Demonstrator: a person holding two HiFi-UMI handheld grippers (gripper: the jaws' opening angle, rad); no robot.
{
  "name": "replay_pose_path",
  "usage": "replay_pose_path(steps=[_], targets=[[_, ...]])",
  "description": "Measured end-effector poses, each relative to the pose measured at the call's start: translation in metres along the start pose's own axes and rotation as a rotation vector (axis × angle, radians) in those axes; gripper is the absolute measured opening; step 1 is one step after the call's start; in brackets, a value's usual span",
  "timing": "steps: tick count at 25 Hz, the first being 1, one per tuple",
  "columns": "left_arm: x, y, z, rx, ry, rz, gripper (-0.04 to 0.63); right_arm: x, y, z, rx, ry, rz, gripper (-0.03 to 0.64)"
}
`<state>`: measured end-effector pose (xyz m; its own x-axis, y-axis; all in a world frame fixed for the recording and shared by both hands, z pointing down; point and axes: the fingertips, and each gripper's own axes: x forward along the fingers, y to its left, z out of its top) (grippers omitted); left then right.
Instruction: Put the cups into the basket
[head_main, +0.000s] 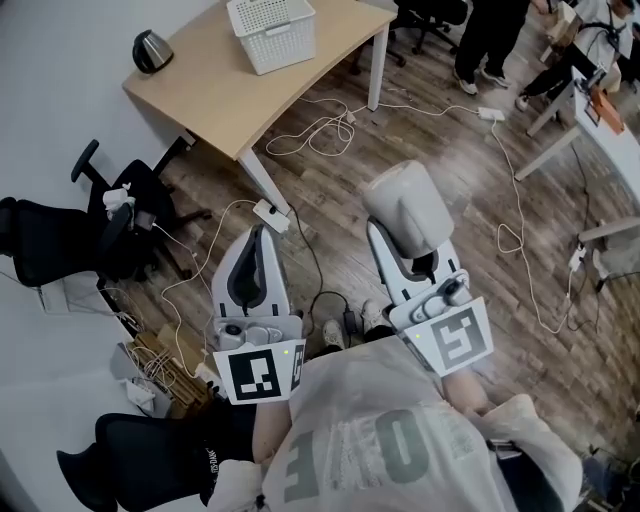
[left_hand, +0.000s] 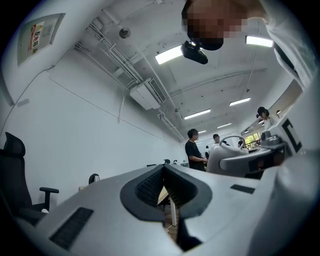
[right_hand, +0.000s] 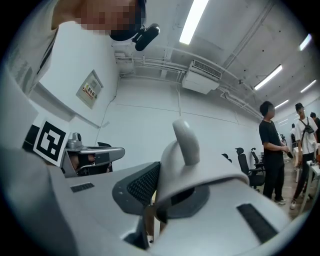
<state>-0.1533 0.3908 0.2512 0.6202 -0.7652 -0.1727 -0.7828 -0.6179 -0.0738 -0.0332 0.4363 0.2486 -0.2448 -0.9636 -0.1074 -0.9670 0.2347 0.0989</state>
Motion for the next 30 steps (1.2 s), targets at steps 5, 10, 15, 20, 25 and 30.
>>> replay_pose_path(steps=[5, 10, 15, 20, 25, 30], targets=[[0.018, -0.013, -0.003, 0.016, 0.005, 0.019, 0.011, -0.007, -0.027, -0.003, 0.05, -0.044, 0.023, 0.032], [0.031, -0.029, -0.009, 0.015, 0.012, 0.056, 0.011, -0.021, -0.06, -0.009, 0.054, -0.045, 0.042, 0.032], [0.037, -0.042, -0.017, 0.005, 0.04, 0.076, 0.011, -0.028, -0.081, -0.023, 0.109, -0.016, 0.059, 0.032], [0.059, -0.036, -0.025, -0.025, 0.027, 0.063, 0.011, -0.01, -0.085, -0.032, 0.119, -0.007, 0.077, 0.032], [0.11, -0.017, -0.038, -0.055, -0.001, 0.043, 0.011, 0.028, -0.099, -0.042, 0.117, 0.005, 0.069, 0.032], [0.179, 0.011, -0.043, -0.042, -0.038, 0.012, 0.011, 0.085, -0.131, -0.047, 0.078, 0.013, 0.034, 0.032]])
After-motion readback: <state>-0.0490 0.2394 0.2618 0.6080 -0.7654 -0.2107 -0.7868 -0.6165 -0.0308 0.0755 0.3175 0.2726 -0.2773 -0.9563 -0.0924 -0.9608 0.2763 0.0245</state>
